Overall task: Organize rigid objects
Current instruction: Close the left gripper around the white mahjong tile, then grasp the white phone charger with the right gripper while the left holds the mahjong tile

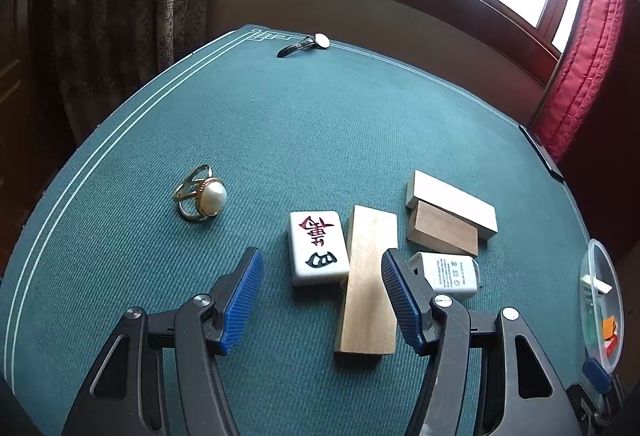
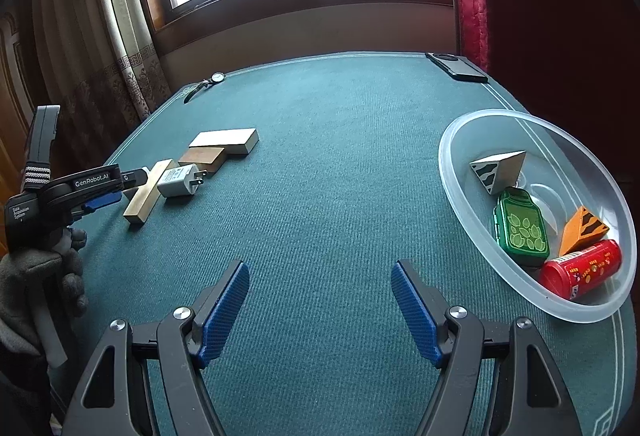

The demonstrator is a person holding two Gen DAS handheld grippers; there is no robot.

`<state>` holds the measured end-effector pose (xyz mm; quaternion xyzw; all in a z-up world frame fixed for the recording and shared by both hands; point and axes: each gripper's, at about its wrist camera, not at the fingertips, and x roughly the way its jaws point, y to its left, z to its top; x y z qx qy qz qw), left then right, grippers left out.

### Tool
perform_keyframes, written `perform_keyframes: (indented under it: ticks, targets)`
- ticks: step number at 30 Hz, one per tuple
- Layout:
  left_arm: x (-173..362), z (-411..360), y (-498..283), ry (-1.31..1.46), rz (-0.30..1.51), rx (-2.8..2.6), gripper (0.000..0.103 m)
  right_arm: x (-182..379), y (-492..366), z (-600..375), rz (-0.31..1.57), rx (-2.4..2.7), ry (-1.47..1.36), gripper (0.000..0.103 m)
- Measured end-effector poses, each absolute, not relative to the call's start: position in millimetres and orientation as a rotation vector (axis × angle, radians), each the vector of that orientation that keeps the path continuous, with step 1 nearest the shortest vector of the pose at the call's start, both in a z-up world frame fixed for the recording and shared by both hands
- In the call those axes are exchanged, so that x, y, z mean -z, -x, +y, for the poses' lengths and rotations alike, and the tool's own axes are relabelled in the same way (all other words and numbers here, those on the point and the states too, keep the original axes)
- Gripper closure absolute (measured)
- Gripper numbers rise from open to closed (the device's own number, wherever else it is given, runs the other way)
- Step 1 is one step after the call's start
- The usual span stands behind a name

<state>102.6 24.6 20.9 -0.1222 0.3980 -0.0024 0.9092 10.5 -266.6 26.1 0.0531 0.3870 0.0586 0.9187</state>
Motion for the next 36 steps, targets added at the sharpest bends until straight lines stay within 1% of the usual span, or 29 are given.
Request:
perform_keyframes:
  ticks: [10, 14, 16, 20, 21, 36]
  targets:
    - [-14, 38, -112, 0.207, 0.807, -0.040, 0.042, -22, -15, -264, 0.816, -0.122, -0.105, 0.026]
    - [-11, 37, -113, 0.174, 0.811, -0.054, 0.045, -21, -17, -261, 0.822, -0.127, -0.100, 0.026]
    - [-11, 35, -115, 0.168, 0.809, -0.046, 0.050, -20, -19, -259, 0.826, -0.130, -0.095, 0.026]
    - [-12, 28, -121, 0.151, 0.810, -0.006, 0.069, -20, -21, -252, 0.829, -0.139, -0.077, 0.026]
    - [-12, 26, -121, 0.145, 0.808, 0.003, 0.072, -20, -22, -250, 0.829, -0.141, -0.072, 0.026]
    - [-18, 44, -93, 0.241, 0.734, 0.001, 0.072, -26, -60, -210, 0.866, -0.233, -0.064, 0.026]
